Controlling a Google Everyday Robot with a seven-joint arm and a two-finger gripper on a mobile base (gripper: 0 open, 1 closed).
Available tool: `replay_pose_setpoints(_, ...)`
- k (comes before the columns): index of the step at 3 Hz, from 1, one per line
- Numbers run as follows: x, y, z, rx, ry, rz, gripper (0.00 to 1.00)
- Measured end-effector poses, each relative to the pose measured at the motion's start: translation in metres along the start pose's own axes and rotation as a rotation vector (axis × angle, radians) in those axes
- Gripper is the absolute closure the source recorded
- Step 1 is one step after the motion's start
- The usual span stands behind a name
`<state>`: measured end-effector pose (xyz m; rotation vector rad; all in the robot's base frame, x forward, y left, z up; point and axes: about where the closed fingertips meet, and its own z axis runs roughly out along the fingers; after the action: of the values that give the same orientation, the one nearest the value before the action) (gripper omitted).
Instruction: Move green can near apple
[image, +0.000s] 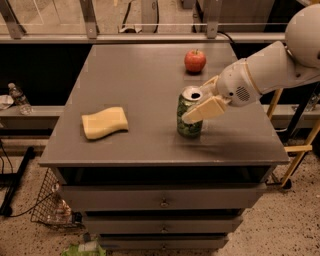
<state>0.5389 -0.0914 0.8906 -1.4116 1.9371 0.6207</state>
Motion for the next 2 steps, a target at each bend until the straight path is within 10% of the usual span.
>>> replay_pose_setpoints(2, -0.0040, 0.0020, 0.0025, -0.006, -0.021, -0.009, 0.88)
